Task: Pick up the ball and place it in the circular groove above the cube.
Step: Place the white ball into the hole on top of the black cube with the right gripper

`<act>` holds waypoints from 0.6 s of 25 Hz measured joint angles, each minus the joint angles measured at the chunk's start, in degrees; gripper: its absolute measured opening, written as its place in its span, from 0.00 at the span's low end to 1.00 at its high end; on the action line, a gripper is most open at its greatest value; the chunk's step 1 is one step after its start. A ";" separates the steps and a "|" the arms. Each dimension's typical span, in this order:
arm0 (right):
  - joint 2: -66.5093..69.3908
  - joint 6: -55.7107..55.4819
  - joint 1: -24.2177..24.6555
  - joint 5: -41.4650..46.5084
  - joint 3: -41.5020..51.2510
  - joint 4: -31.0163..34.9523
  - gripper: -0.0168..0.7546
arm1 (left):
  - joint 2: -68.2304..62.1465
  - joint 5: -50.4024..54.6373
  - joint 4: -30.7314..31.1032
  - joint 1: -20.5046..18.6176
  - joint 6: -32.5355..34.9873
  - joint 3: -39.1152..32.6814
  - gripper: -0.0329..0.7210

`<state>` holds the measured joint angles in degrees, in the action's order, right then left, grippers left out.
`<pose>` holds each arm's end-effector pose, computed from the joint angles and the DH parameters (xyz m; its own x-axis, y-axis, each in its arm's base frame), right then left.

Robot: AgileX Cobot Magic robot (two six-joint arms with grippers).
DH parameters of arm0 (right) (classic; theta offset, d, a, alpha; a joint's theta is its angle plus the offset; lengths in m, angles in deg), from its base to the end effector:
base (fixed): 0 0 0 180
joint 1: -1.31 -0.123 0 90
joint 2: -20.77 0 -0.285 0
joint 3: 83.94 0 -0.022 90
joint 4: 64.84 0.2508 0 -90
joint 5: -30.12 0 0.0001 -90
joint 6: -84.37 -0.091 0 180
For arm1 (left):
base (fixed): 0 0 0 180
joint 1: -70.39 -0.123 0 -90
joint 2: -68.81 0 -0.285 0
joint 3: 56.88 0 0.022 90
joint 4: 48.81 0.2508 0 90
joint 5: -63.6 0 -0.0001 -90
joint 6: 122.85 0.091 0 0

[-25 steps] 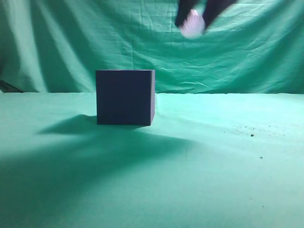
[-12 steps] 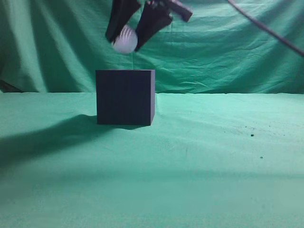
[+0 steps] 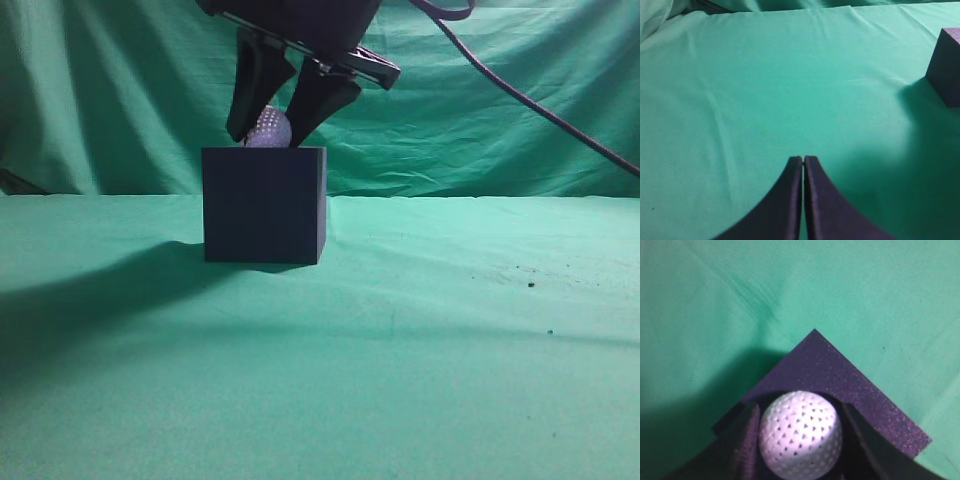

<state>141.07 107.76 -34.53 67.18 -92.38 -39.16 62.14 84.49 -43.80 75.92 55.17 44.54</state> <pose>0.3376 0.2732 0.2231 -0.6437 -0.5147 -0.5663 -0.7108 0.6763 0.1932 0.0525 -0.0022 0.1735 -0.2720 0.0737 -0.9595 0.0794 0.9954 0.0539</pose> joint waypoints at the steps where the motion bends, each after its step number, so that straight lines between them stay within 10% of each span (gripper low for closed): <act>1: 0.00 0.00 0.00 0.00 -0.03 -0.24 0.43 | 0.00 0.00 0.00 0.00 0.00 0.00 0.04; 7: -0.39 0.13 -0.08 -0.14 -0.15 -0.43 0.69 | 0.00 0.00 0.00 0.00 0.00 0.00 0.04; 15: -8.73 -0.22 -0.08 1.67 -0.15 -1.23 0.71 | 0.00 0.00 0.00 0.00 0.00 0.00 0.04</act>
<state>132.34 107.54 -34.60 68.85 -92.54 -40.39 62.14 84.49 -43.80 75.92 55.17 44.54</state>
